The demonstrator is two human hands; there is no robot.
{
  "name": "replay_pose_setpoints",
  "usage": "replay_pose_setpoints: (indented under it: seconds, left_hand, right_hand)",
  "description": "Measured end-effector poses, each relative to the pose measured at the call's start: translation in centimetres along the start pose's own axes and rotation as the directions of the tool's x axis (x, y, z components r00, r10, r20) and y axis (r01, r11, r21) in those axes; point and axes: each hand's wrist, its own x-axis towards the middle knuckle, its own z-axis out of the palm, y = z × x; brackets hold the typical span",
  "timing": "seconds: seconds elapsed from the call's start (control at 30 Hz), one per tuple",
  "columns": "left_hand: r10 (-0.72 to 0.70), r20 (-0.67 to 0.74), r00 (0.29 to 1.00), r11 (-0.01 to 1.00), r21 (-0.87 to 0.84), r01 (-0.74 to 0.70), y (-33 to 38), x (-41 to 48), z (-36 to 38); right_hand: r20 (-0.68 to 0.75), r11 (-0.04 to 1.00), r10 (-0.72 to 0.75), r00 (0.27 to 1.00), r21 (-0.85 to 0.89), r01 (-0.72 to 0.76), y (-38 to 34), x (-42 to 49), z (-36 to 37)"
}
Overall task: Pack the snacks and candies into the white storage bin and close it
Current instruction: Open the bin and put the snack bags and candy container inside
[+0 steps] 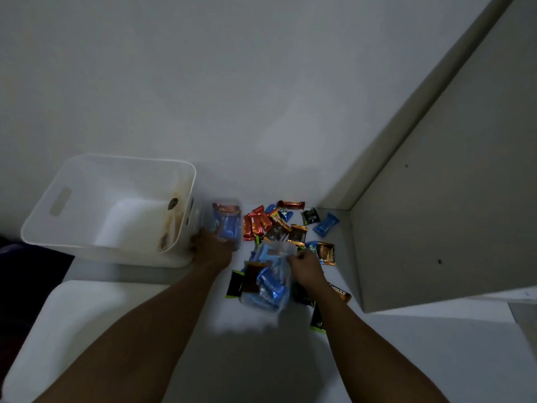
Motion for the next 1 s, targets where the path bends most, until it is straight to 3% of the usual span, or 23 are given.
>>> replay_pose_setpoints:
  seconds: [0.07, 0.23, 0.43, 0.6, 0.8, 1.0]
  left_hand:
    - [-0.030, -0.006, 1.000, 0.999, -0.019, 0.030, 0.3, 0.2, 0.2]
    - [-0.119, 0.027, 0.993, 0.989, -0.090, 0.121, 0.3, 0.5, 1.4]
    - [-0.236, 0.216, 0.947, 0.911, -0.290, 0.293, -1.0, 2.2, 2.1]
    - [-0.174, 0.165, 0.971, 0.892, -0.391, 0.227, -1.1, 1.8, 2.1]
    - [-0.149, 0.129, 0.980, 0.807, -0.558, 0.196, 0.2, 0.6, 1.3]
    - [-0.151, 0.126, 0.980, 0.764, -0.615, 0.197, 1.0, 0.1, 0.5]
  right_hand:
    - [-0.021, 0.996, -0.021, 1.000, 0.082, 0.022, -0.5, 0.4, 0.1]
    - [-0.169, 0.987, -0.135, 0.976, 0.066, 0.148, -1.0, 0.8, -0.3]
    - [-0.171, 0.972, -0.233, 0.957, -0.044, 0.229, -0.5, 0.8, -0.2]
    - [-0.190, 0.973, -0.233, 0.954, -0.048, 0.228, -0.4, 0.9, 0.2]
    - [-0.198, 0.942, -0.335, 0.921, -0.072, 0.327, -0.2, 0.1, 0.5]
    - [-0.178, 0.968, -0.250, 0.952, -0.064, 0.242, 0.4, 0.5, 0.7]
